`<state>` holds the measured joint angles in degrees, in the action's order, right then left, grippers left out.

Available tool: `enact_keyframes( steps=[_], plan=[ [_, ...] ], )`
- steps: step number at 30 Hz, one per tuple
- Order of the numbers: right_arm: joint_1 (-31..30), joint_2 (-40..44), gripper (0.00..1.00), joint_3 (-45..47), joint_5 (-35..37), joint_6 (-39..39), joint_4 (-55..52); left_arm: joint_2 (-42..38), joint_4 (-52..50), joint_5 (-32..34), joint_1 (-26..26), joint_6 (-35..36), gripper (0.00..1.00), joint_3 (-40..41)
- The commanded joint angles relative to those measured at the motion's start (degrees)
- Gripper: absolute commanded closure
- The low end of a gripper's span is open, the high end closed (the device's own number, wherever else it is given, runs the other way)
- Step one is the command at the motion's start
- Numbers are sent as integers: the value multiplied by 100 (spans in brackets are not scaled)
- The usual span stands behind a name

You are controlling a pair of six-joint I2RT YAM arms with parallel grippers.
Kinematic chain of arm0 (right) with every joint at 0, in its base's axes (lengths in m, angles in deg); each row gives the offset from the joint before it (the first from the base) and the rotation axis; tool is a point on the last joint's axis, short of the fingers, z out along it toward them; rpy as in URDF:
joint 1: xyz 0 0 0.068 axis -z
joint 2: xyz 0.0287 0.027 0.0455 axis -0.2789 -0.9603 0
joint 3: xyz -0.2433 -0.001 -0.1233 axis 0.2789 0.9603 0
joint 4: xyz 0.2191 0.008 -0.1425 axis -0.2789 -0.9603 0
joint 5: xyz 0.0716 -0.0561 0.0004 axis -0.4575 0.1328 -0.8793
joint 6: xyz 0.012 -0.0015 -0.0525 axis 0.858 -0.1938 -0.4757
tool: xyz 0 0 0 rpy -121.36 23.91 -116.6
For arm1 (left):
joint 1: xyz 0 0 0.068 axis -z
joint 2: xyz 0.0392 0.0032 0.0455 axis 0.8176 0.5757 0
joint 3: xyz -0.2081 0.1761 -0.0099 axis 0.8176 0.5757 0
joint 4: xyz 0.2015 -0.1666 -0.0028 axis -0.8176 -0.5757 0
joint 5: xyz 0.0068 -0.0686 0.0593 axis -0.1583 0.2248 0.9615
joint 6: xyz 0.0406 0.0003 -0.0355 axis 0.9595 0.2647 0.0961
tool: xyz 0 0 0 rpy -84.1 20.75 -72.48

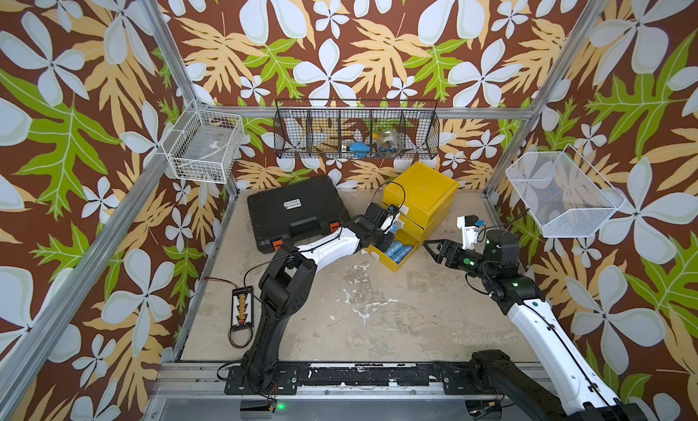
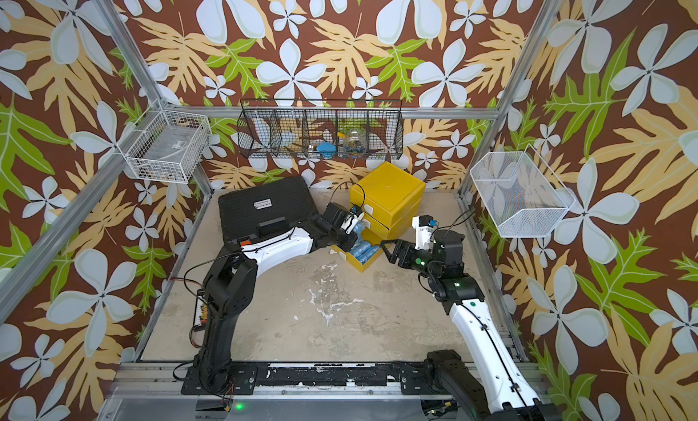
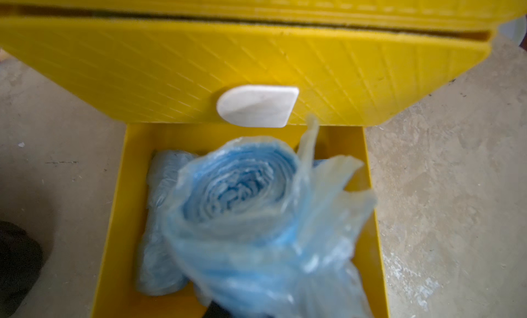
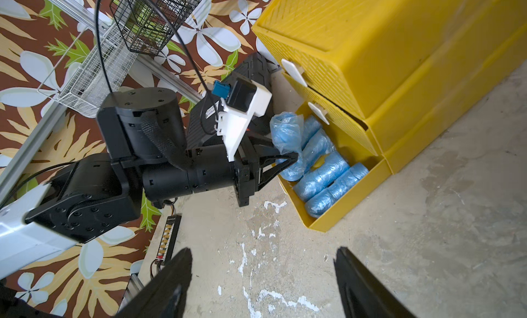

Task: Sort the rolls of trash bags by color and place them into the drawer
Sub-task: Place the roll of trash bags in the drawer.

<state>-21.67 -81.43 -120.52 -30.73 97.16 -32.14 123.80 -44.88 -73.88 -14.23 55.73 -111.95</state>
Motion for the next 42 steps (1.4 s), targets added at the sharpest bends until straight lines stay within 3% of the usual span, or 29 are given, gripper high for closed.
enact_keyframes(
  steps=[1, 7, 12, 19, 23, 25, 36, 42],
  plan=[
    [11, -29, 20, -16, -148, -95, 82, 135, -6, 170, -2, 115, 79, -52],
    [16, -74, 20, -49, -155, -104, 99, 50, 219, 82, -2, -3, 50, 197],
    [20, -116, 20, -74, -149, -84, 135, -272, 403, 21, -2, -94, 45, 400],
    [20, -153, 23, -188, -155, -65, 144, -703, 712, -23, -15, -256, 49, 725],
    [20, -145, 24, -208, -155, -55, 142, -772, 850, -151, -135, -588, 66, 841],
    [20, -157, 25, -201, -147, -46, 154, -767, 926, -319, -177, -765, 70, 914],
    [20, -197, 26, -45, -218, 23, 283, -139, 1238, -1007, -230, -1293, 69, 932],
    [20, -264, 27, -55, -232, 1, 293, -102, 1034, -260, -257, -1312, 69, 822]
  ],
)
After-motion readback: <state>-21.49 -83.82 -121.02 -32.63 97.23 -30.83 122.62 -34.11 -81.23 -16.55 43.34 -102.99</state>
